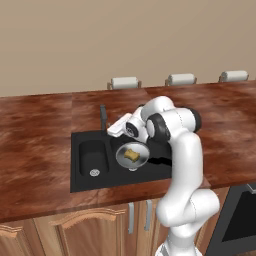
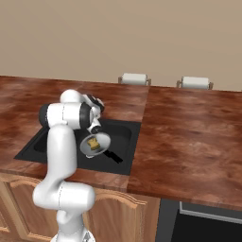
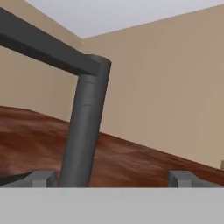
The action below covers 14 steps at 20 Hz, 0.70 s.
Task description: Pick the pan and sponge and place them into the sink. Then turn on the water.
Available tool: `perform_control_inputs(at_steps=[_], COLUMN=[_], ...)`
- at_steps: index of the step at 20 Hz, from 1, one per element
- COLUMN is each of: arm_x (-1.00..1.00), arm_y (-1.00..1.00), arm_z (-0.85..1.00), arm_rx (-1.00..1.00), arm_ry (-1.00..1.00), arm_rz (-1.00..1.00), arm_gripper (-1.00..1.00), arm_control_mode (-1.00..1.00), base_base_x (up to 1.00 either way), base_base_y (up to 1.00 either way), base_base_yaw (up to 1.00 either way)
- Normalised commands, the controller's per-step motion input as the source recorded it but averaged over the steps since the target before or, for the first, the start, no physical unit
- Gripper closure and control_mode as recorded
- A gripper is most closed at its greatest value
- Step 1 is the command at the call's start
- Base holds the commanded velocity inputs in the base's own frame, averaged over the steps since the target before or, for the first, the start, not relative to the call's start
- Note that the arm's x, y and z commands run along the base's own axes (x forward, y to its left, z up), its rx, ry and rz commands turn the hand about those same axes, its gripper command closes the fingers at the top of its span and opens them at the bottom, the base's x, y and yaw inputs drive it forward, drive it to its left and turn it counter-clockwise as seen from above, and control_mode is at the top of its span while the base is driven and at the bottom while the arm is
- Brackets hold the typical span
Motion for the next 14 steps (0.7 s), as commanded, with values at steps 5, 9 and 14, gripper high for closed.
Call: perform_control_inputs(at_steps=[5, 9, 14], arm_x=[0.04, 0.14, 0.25], arm_y=[0.02, -0.01, -0.04], arm_z=[-0.28, -0.23, -0.05], arm_rx=[-0.10, -0.08, -0.03], arm_ry=[0.08, 0.08, 0.08], arm_rz=[-0.05, -0.05, -0.05], arm_gripper=[-1.00, -1.00, -1.00], arm_control_mode=[-1.00, -1.00, -1.00], base_base_x=[0.00, 0.00, 0.00], base_base_y=[0.00, 0.00, 0.00], base_base_yaw=[0.00, 0.00, 0.00])
